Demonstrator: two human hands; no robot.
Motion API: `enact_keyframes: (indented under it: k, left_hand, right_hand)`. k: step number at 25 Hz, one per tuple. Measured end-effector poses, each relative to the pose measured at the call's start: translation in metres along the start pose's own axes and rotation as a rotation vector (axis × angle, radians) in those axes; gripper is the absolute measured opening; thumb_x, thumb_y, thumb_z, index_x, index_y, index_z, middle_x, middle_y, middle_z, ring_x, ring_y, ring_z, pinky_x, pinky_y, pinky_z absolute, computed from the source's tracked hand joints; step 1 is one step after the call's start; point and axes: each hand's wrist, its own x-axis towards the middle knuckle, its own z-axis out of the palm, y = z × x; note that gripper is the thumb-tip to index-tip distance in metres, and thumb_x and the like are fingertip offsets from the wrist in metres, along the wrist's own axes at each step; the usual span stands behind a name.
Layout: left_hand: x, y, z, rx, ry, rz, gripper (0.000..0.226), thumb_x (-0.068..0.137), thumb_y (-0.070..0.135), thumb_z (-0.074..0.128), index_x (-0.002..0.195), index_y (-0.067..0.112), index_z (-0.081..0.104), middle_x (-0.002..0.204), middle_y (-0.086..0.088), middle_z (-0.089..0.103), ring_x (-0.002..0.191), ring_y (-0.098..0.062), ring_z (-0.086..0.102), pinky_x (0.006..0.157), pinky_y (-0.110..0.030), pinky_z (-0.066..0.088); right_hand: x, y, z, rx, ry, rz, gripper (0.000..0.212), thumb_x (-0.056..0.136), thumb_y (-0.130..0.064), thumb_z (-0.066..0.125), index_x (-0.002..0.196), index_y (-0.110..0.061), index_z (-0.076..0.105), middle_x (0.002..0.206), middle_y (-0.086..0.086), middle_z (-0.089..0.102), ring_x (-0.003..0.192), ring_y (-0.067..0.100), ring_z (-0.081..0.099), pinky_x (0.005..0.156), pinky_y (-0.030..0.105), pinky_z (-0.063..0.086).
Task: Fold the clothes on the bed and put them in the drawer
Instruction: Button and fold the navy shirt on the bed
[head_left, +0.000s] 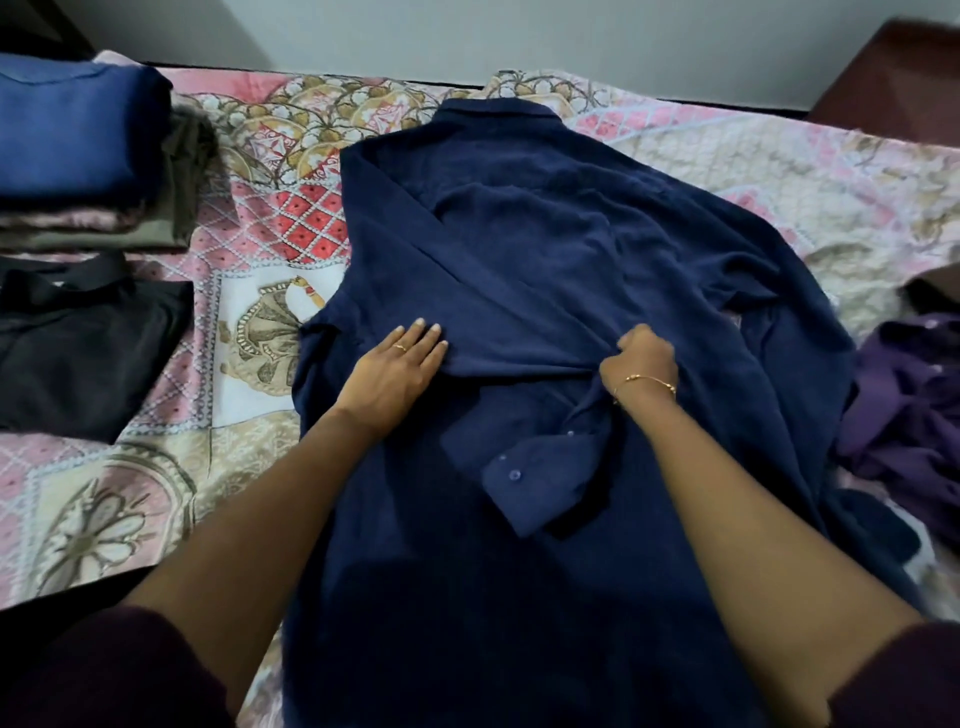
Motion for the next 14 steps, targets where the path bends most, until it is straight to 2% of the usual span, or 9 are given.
enact_keyframes:
  k: [2, 4, 5, 7, 9, 10, 12, 13, 14]
  left_hand:
    - [-0.004, 0.01, 0.001, 0.051, 0.009, -0.07, 0.052, 0.074, 0.004, 0.03, 0.113, -0.004, 0.065, 0.115, -0.021, 0.065, 0.104, -0.038, 0.063, 0.083, -0.049, 0.052]
    - [-0.005, 0.025, -0.004, 0.055, 0.017, -0.099, 0.054, 0.075, 0.008, 0.033, 0.121, 0.003, 0.06, 0.122, -0.018, 0.061, 0.111, -0.037, 0.059, 0.085, -0.048, 0.051]
    - [-0.004, 0.034, -0.008, 0.042, 0.03, -0.101, 0.05, 0.075, 0.011, 0.036, 0.12, 0.008, 0.059, 0.12, -0.015, 0.062, 0.108, -0.035, 0.058, 0.08, -0.044, 0.052]
    - [0.004, 0.055, -0.015, 0.006, 0.053, -0.091, 0.03, 0.075, 0.014, 0.042, 0.1, 0.011, 0.058, 0.097, -0.01, 0.063, 0.088, -0.029, 0.051, 0.062, -0.034, 0.046]
    - [0.015, 0.077, -0.026, -0.101, 0.031, -0.122, 0.016, 0.077, 0.013, 0.044, 0.08, 0.008, 0.059, 0.078, -0.009, 0.059, 0.075, -0.028, 0.054, 0.051, -0.032, 0.041]
    - [0.02, 0.087, -0.032, -0.215, -0.07, -0.198, 0.017, 0.083, 0.013, 0.044, 0.08, 0.006, 0.06, 0.079, -0.009, 0.059, 0.077, -0.028, 0.057, 0.053, -0.032, 0.043]
    - [0.027, 0.105, -0.043, -0.456, -0.365, -0.458, 0.024, 0.094, 0.019, 0.044, 0.091, 0.002, 0.061, 0.094, -0.011, 0.061, 0.091, -0.027, 0.058, 0.066, -0.035, 0.044]
    - [0.031, 0.112, -0.047, -0.598, -0.428, -0.638, 0.026, 0.095, 0.023, 0.046, 0.093, 0.001, 0.062, 0.096, -0.012, 0.063, 0.089, -0.027, 0.058, 0.069, -0.034, 0.044]
    - [0.036, 0.116, -0.05, -0.779, -0.442, -0.839, 0.028, 0.095, 0.024, 0.049, 0.093, 0.0, 0.062, 0.092, -0.013, 0.065, 0.082, -0.026, 0.06, 0.068, -0.032, 0.047]
  right_hand:
    - [-0.002, 0.014, -0.005, 0.165, 0.077, 0.078, 0.032, 0.083, 0.0, 0.046, 0.114, -0.004, 0.051, 0.121, 0.018, 0.055, 0.108, 0.037, 0.054, 0.088, 0.037, 0.045]
    - [-0.015, 0.02, 0.0, 0.183, 0.08, 0.014, 0.028, 0.085, -0.009, 0.051, 0.113, -0.005, 0.051, 0.122, 0.017, 0.051, 0.11, 0.036, 0.051, 0.091, 0.037, 0.041]
    - [-0.025, 0.019, 0.004, 0.164, 0.074, -0.04, 0.03, 0.085, -0.018, 0.057, 0.112, -0.005, 0.051, 0.123, 0.016, 0.048, 0.111, 0.036, 0.049, 0.09, 0.036, 0.04]
    - [-0.048, 0.018, 0.013, 0.082, 0.066, -0.127, 0.054, 0.078, -0.042, 0.068, 0.111, -0.005, 0.047, 0.121, 0.015, 0.042, 0.11, 0.034, 0.046, 0.087, 0.038, 0.041]
    - [-0.062, 0.018, 0.019, -0.103, 0.082, -0.19, 0.066, 0.074, -0.052, 0.069, 0.113, -0.006, 0.043, 0.121, 0.012, 0.04, 0.108, 0.031, 0.045, 0.082, 0.039, 0.043]
    - [-0.065, 0.021, 0.024, -0.199, 0.054, -0.21, 0.06, 0.078, -0.048, 0.066, 0.115, -0.006, 0.043, 0.121, 0.011, 0.042, 0.109, 0.03, 0.046, 0.08, 0.038, 0.044]
    - [-0.066, 0.028, 0.025, -0.23, -0.034, -0.199, 0.029, 0.088, -0.028, 0.057, 0.106, -0.006, 0.052, 0.113, 0.011, 0.053, 0.103, 0.029, 0.052, 0.075, 0.036, 0.044]
    - [-0.061, 0.033, 0.025, -0.135, -0.048, -0.154, 0.012, 0.088, -0.02, 0.054, 0.093, -0.008, 0.056, 0.101, 0.011, 0.056, 0.093, 0.029, 0.054, 0.071, 0.034, 0.043]
    - [-0.056, 0.039, 0.022, 0.032, -0.062, -0.075, 0.008, 0.085, -0.015, 0.053, 0.078, -0.012, 0.056, 0.087, 0.01, 0.055, 0.082, 0.028, 0.053, 0.067, 0.033, 0.043]
